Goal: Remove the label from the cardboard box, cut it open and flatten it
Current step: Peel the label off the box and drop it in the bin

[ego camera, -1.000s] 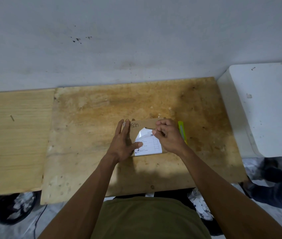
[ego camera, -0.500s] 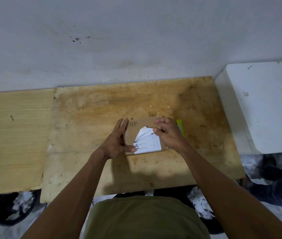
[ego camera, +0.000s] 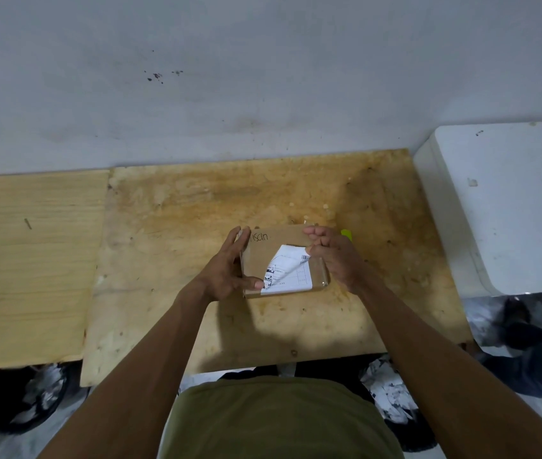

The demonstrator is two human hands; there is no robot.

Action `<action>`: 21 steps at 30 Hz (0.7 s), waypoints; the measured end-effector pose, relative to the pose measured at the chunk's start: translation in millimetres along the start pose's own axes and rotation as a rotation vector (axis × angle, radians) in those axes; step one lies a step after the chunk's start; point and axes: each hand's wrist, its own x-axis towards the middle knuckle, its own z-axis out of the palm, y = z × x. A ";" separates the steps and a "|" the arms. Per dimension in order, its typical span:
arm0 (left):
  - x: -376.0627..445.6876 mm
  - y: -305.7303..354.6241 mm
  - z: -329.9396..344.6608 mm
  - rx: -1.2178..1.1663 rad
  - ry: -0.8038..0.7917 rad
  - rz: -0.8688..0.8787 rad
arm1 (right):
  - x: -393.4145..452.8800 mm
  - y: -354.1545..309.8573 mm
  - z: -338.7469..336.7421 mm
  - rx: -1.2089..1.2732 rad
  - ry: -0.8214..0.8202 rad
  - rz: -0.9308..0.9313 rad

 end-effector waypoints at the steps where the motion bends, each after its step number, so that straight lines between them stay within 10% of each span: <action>1: 0.6 -0.1 -0.1 0.005 0.002 -0.004 | -1.5 1.5 0.4 0.020 0.006 0.004; 10: 2.4 -2.0 -0.4 0.138 0.033 0.002 | -30.8 20.2 1.2 -0.625 0.234 -0.459; 21: 1.2 7.4 6.1 0.213 0.054 -0.009 | -69.4 52.1 -20.7 -0.331 0.009 -0.158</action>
